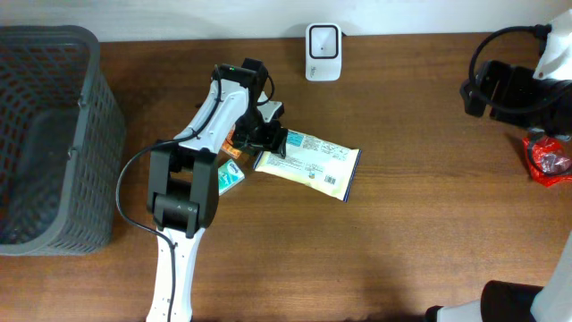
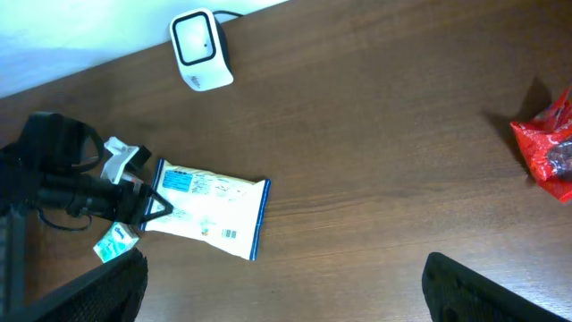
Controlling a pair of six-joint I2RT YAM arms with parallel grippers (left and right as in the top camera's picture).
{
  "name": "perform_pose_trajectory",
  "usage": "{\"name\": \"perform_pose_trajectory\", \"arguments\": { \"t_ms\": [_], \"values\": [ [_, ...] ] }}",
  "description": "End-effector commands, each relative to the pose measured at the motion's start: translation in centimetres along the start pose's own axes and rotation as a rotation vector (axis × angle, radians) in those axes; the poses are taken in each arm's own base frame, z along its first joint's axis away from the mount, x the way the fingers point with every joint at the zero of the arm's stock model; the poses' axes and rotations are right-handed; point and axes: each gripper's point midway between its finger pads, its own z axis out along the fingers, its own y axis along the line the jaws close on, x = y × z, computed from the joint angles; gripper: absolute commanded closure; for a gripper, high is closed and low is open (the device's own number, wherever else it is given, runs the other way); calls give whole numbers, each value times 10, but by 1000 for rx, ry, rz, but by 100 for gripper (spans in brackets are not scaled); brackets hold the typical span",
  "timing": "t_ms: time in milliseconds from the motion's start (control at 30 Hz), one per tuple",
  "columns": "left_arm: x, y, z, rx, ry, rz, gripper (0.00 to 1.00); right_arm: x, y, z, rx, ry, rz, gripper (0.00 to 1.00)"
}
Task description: Scan the item barcode
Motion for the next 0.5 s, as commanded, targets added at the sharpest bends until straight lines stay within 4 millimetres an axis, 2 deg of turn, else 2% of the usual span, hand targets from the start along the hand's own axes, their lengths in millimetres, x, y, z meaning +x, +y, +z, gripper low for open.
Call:
{"name": "perform_pose_trajectory", "arguments": {
  "t_ms": [0,333,433,467],
  "values": [
    [7,-6,10,40,32,-9,23,1,1,-8,-8,-16,13,2],
    [11,-5,22,39,46,-8,43,1,1,-8,-8,-16,13,2],
    [11,-2,22,25,44,-7,58,1,1,-8,-8,-16,13,2],
    [11,-2,22,25,44,-7,66,1,1,-8,-8,-16,13,2]
  ]
}}
